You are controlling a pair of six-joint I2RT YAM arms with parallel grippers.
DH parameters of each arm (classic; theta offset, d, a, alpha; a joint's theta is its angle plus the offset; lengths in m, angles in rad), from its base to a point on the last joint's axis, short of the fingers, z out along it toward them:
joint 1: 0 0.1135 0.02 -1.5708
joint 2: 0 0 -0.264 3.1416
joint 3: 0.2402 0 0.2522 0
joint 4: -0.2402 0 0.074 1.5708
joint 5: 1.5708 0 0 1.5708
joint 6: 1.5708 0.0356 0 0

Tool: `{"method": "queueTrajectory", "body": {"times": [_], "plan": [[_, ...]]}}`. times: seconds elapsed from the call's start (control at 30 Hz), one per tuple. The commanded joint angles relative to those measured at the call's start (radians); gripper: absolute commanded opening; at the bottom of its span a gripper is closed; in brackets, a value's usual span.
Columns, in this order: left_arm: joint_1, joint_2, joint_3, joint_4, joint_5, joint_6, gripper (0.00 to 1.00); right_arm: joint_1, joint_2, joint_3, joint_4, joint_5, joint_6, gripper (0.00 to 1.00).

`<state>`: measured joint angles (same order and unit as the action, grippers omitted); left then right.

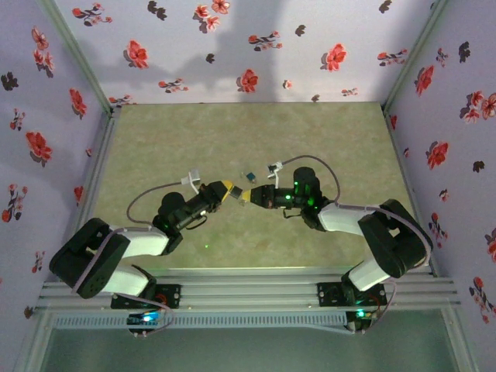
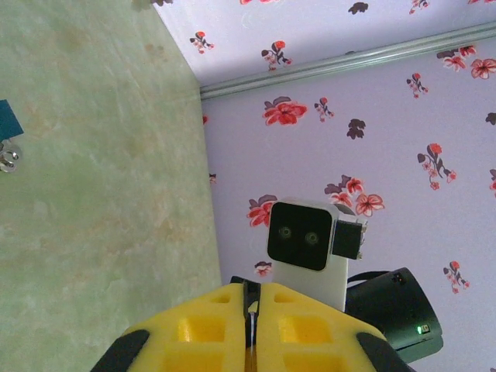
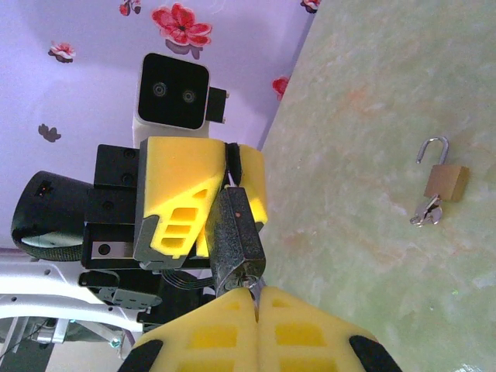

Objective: Lock with the key

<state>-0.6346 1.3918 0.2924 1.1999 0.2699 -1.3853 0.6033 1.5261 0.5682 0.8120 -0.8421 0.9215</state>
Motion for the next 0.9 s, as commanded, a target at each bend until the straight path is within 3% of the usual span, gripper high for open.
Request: {"method": "queueTrajectory", "body": {"times": [0.0,0.87], "plan": [[0.02,-0.037,0.012,0.073,-0.089,-0.004,0.0,0.004,-0.003,0.011,-0.018,-0.009,-0.012,0.0],[0.058,-0.043,0.012,0.071,-0.114,-0.033,0.0,0.004,-0.017,0.012,-0.039,-0.02,-0.021,0.0]]}}
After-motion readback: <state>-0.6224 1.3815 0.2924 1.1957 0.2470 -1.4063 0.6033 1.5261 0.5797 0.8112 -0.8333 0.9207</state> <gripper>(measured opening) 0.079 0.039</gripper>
